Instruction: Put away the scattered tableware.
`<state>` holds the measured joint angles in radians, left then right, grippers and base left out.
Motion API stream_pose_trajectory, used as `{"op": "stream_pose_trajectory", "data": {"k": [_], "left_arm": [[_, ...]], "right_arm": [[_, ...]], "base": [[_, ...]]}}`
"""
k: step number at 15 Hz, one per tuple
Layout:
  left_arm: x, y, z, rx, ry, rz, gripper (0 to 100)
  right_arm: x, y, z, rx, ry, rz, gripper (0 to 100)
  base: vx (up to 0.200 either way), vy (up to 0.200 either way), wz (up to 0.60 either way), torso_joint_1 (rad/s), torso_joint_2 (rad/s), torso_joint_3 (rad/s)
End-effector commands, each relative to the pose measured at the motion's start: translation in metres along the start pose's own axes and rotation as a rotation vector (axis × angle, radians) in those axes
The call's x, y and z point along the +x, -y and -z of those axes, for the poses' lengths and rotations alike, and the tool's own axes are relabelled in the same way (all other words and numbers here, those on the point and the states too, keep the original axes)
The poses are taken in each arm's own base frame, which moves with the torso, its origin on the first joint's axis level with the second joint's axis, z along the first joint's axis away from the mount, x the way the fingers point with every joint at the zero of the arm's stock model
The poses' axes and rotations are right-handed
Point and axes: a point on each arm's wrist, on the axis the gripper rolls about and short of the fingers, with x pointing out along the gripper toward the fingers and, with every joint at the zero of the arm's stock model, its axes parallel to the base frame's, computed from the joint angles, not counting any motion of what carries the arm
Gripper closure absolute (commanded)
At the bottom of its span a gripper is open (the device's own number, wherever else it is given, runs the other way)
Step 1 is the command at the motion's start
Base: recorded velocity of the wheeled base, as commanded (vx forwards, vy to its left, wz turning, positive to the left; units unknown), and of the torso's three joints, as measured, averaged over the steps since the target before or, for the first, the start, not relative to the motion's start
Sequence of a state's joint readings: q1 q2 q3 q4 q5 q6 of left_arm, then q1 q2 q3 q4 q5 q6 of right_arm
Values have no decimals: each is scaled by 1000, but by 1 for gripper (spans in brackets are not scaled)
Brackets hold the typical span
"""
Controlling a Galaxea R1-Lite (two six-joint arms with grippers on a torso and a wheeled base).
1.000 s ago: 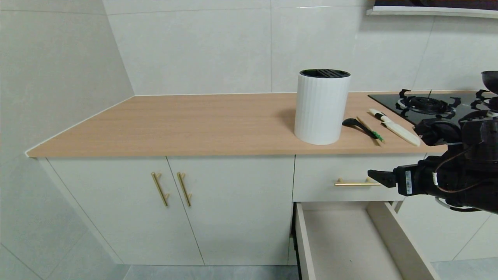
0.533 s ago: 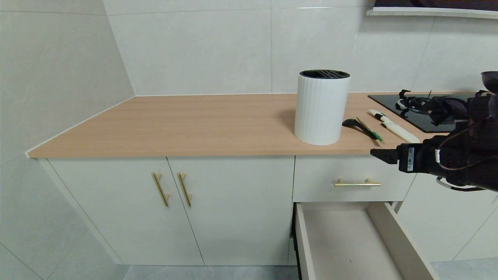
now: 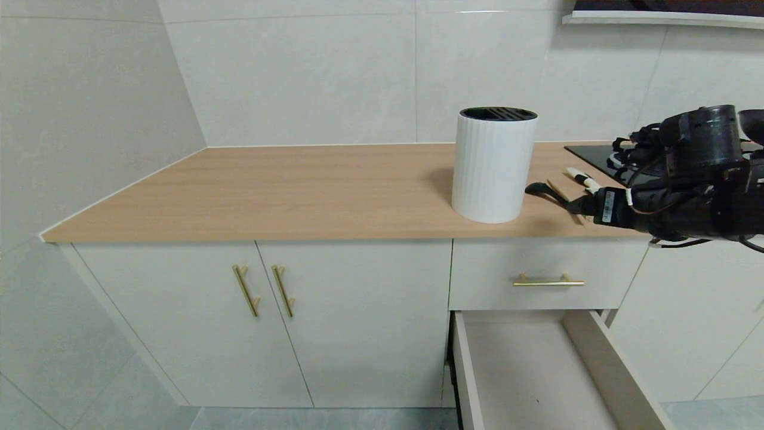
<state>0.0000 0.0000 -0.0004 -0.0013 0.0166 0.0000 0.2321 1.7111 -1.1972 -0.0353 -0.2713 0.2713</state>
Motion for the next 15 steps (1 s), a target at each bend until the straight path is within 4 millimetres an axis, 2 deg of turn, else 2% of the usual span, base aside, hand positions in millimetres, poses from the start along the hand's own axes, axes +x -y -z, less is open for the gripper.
{"op": "stream_pose_trajectory", "data": {"k": [1, 4, 15], "left_arm": [[0, 0, 0, 0, 0, 1, 0], [0, 0, 0, 0, 0, 0, 0], [0, 0, 0, 0, 0, 1, 0]], "right_arm": [[31, 4, 8, 4, -44, 41, 0], [46, 13, 5, 31, 18, 60, 0], [82, 13, 13, 44, 83, 96, 0]], "base": [[0, 0, 0, 0, 0, 0], [0, 0, 0, 0, 0, 0], [0, 0, 0, 0, 0, 0]]}}
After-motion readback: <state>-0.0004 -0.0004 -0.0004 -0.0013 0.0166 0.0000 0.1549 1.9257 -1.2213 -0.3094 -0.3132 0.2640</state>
